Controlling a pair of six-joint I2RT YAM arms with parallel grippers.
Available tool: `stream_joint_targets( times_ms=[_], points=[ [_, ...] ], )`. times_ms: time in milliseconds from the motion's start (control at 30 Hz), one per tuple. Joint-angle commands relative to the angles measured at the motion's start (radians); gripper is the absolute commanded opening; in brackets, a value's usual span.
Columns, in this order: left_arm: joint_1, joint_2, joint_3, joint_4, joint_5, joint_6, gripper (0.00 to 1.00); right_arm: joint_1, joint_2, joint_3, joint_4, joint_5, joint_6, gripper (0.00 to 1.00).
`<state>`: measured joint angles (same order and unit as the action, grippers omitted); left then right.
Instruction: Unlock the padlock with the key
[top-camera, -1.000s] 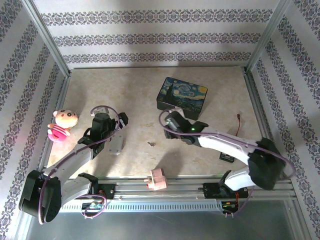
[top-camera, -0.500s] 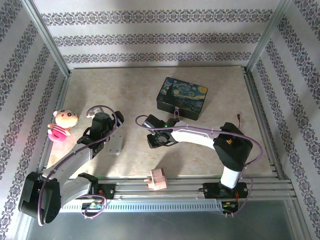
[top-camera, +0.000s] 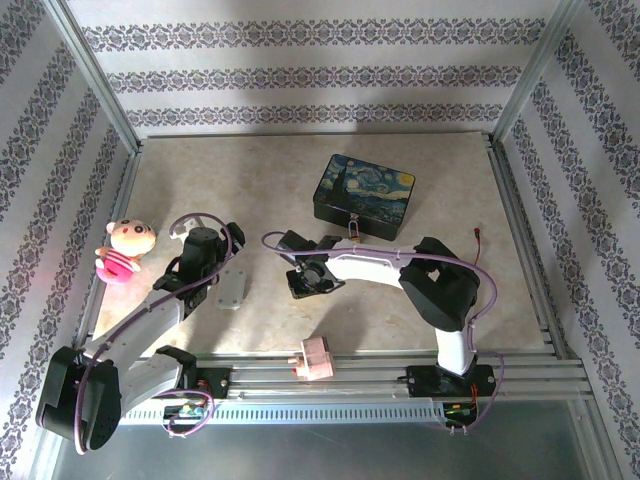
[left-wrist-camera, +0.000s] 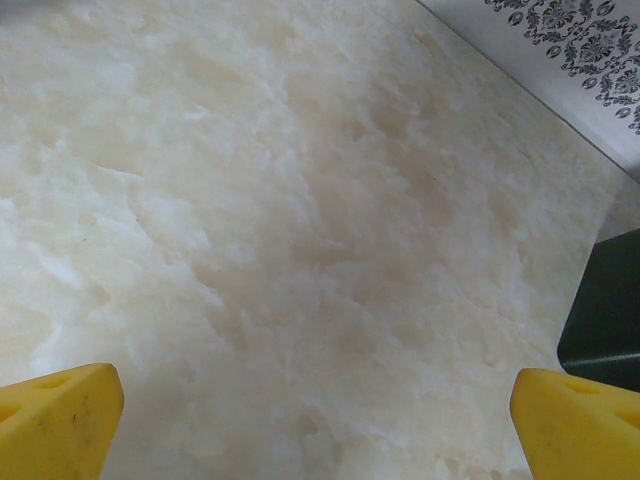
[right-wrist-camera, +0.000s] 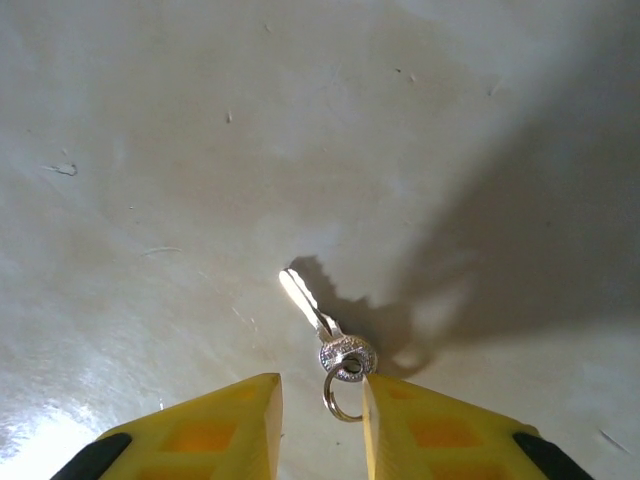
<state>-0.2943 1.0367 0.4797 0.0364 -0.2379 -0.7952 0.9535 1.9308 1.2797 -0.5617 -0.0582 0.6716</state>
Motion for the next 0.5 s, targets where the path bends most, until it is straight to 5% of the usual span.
stream_joint_targets(
  times_ms=[0, 467],
  points=[
    [-0.003, -0.001, -0.010, -0.013, -0.015, -0.023, 0.99, 0.008, 0.023, 0.020, -0.032, -0.001, 0.012, 0.27],
    [-0.002, -0.010, -0.021, -0.013, -0.007, -0.035, 0.99, 0.008, 0.010, 0.000, -0.051, 0.080, 0.023, 0.24]
  ],
)
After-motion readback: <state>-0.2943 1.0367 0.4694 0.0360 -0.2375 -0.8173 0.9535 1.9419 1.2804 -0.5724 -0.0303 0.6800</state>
